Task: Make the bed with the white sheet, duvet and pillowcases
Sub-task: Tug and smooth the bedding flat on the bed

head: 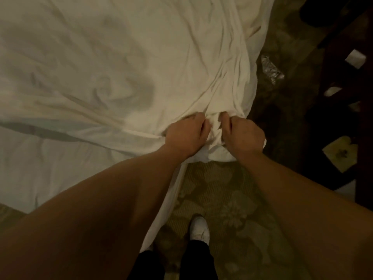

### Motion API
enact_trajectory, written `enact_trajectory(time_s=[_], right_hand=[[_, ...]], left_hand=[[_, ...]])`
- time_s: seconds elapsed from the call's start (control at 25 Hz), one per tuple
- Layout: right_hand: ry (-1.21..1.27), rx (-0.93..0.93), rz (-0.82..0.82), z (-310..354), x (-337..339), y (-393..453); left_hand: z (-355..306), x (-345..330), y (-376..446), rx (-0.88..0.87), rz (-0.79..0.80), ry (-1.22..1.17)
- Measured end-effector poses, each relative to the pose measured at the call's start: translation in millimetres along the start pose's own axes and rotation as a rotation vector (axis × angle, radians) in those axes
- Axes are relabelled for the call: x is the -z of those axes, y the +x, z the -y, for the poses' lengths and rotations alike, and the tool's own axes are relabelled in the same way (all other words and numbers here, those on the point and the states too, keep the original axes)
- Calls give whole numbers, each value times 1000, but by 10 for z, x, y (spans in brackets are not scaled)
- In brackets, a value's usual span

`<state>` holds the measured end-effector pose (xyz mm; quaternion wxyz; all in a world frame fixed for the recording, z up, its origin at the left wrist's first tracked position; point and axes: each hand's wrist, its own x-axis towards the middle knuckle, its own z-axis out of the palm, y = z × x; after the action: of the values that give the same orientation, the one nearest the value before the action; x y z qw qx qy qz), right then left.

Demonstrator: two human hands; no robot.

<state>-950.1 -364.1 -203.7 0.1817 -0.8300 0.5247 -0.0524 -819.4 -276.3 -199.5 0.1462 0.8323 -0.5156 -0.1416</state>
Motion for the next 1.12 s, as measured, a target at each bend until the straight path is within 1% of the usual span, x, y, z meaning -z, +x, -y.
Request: enact_trajectory(time_s=[0.08, 0.16, 0.28, 0.36, 0.48, 0.56, 0.72, 0.84, 0.92, 0.96, 1.12], right_hand=[[55, -12, -34, 110, 61, -6], [-20, -64, -41, 306, 252, 96], [-63, -110, -119, 581, 580, 380], [-34, -87, -199, 756, 762, 690], [-75, -38, -273, 881, 808, 1334], [-89, -33, -241, 910, 728, 1835], [-55, -64, -165, 901, 506, 2779], [141, -132, -78, 1002, 382, 3311], [248, -197, -12, 1092, 328, 3594], [269, -208, 15, 1118, 297, 3689], [332, -239, 52, 1044, 204, 3805]], left_hand=[[-58, 195, 132, -15, -33, -49], [-89, 499, 348, -73, -111, -51], [0, 942, 786, -195, -230, 57], [85, 1197, 1124, -222, -246, 144], [126, 1239, 1729, -185, -204, 239], [140, 1092, 2177, -145, -150, 251], [167, 861, 3121, -65, -128, 283], [186, 775, 3611, -20, -175, 305], [239, 654, 3734, 21, -238, 327], [284, 559, 3721, 32, -245, 335], [390, 393, 3658, 57, -147, 324]])
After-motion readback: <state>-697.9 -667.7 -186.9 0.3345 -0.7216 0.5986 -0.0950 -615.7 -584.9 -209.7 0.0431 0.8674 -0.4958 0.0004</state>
